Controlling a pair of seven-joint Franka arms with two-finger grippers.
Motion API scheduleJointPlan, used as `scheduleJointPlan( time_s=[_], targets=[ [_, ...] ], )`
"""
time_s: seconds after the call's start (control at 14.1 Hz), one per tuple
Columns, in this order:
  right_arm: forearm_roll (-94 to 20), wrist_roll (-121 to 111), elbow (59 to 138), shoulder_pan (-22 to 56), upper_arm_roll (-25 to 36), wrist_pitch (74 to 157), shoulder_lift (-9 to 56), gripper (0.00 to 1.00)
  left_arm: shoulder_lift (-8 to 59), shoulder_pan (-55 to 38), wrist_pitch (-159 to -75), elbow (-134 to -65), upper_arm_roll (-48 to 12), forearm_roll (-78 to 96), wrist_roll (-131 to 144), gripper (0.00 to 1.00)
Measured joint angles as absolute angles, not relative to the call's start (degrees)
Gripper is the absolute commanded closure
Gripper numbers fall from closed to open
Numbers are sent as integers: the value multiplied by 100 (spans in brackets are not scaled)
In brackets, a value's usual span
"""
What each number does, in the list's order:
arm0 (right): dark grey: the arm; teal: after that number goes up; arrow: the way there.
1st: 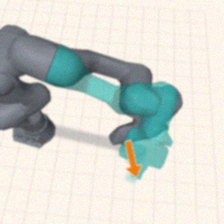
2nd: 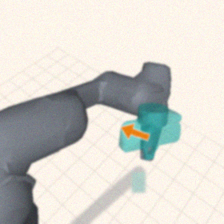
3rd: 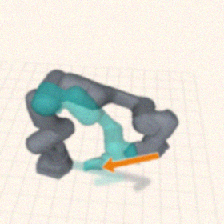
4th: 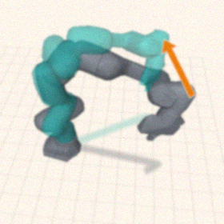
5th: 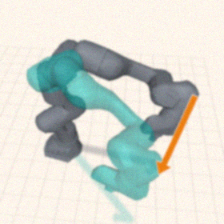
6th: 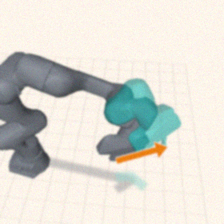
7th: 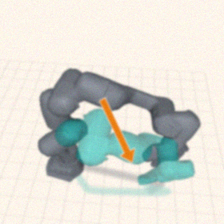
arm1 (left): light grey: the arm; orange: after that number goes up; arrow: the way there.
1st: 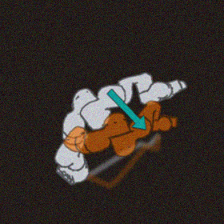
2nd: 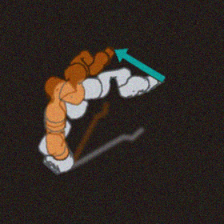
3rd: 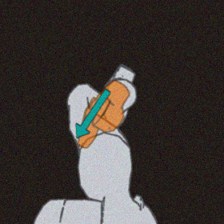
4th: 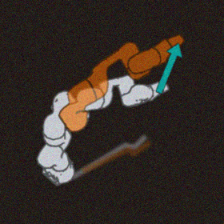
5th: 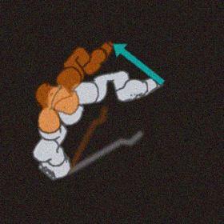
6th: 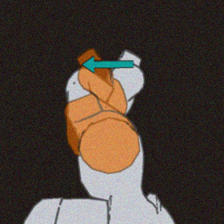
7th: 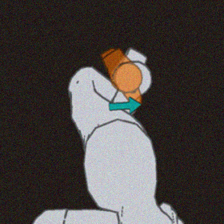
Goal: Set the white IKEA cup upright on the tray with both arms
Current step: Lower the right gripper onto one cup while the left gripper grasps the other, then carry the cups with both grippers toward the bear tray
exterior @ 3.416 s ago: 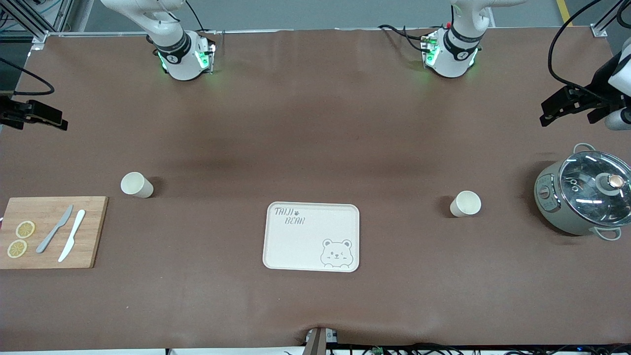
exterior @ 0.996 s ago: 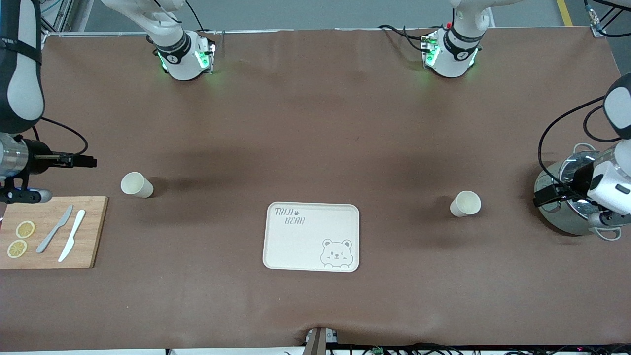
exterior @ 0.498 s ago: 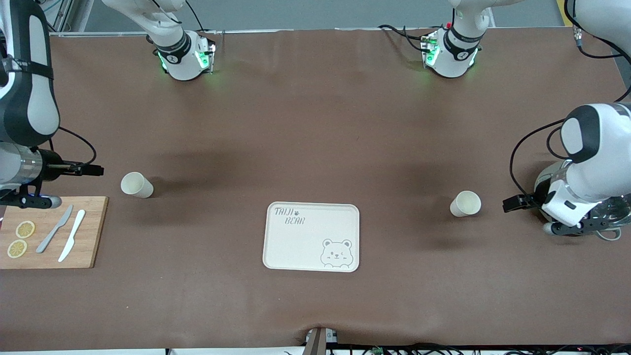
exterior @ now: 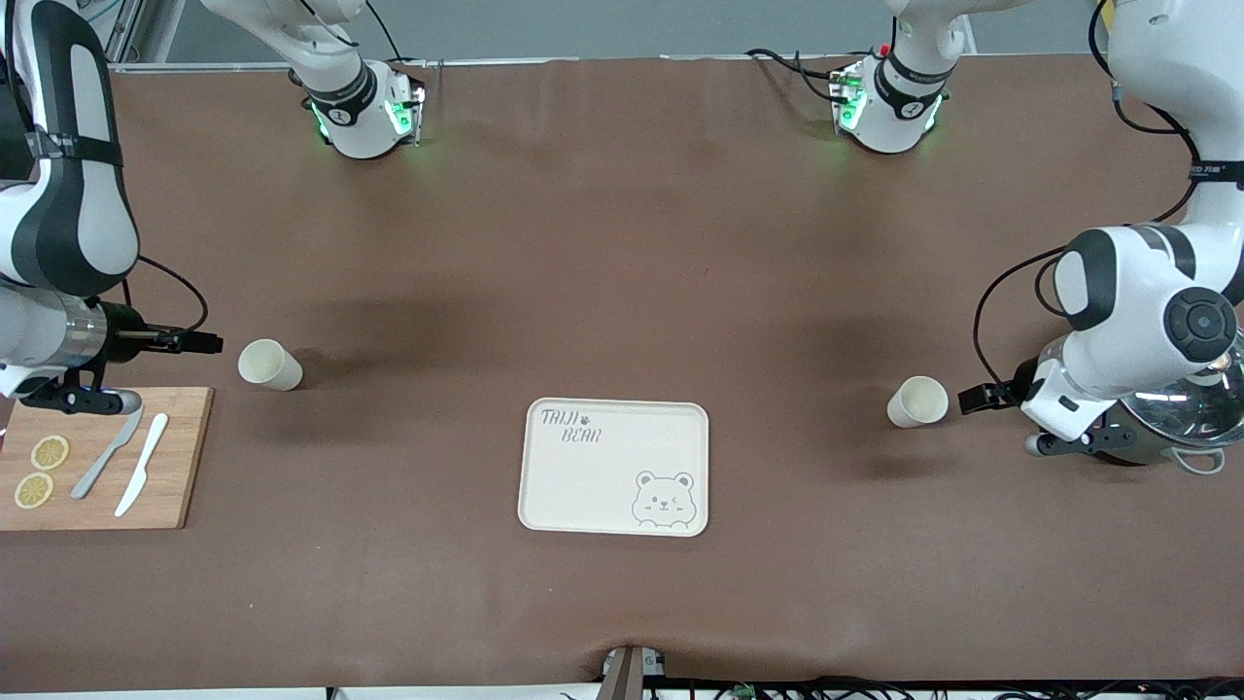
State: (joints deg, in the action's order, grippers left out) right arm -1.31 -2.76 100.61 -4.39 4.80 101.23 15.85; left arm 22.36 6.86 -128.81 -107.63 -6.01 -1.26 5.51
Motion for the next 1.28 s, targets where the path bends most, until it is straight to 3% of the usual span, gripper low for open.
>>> scheduleJointPlan(
  time_s=[0.5,0.78,1.14,1.21,1.28],
  targets=[
    [-134,-274,10670,-556,520,11269,1597,0,2368,725,-13257,-10999,-599,-126,550,0],
    [-134,-277,11406,-651,527,12292,1670,0,2438,712,-13300,-11014,-602,-126,550,0],
    [-133,-277,12155,-650,510,13153,1713,47,2523,692,-13301,-11032,-764,-126,551,0],
    [-133,-276,12204,-650,510,13205,1713,51,2551,689,-13301,-11039,-783,-126,551,7],
    [-133,-276,12232,-650,512,13214,1715,57,2579,688,-13301,-11043,-790,-126,551,22]
  ],
)
